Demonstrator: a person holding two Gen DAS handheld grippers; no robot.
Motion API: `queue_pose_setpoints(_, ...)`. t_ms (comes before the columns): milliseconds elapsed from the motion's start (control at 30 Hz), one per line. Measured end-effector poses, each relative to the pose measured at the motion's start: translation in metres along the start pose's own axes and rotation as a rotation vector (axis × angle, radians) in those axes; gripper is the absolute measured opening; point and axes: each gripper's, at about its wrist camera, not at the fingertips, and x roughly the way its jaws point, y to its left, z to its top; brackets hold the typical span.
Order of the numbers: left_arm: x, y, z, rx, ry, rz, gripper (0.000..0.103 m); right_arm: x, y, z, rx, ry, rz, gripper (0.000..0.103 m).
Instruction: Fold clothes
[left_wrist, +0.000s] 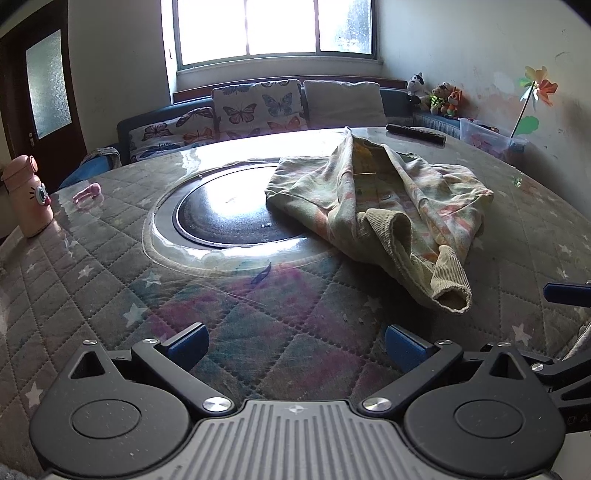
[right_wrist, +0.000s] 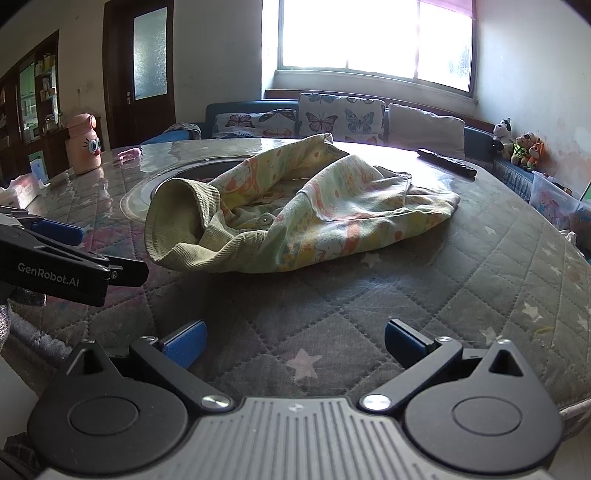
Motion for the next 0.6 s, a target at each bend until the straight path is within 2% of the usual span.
queue_pose_setpoints(600, 0.0062, -0.0089, -0.0021, 0.025, 0.033, -0.004, 0.103, -0.0004, 0.0034, 0.0024, -0.004, 0.015, 0.003, 0.103)
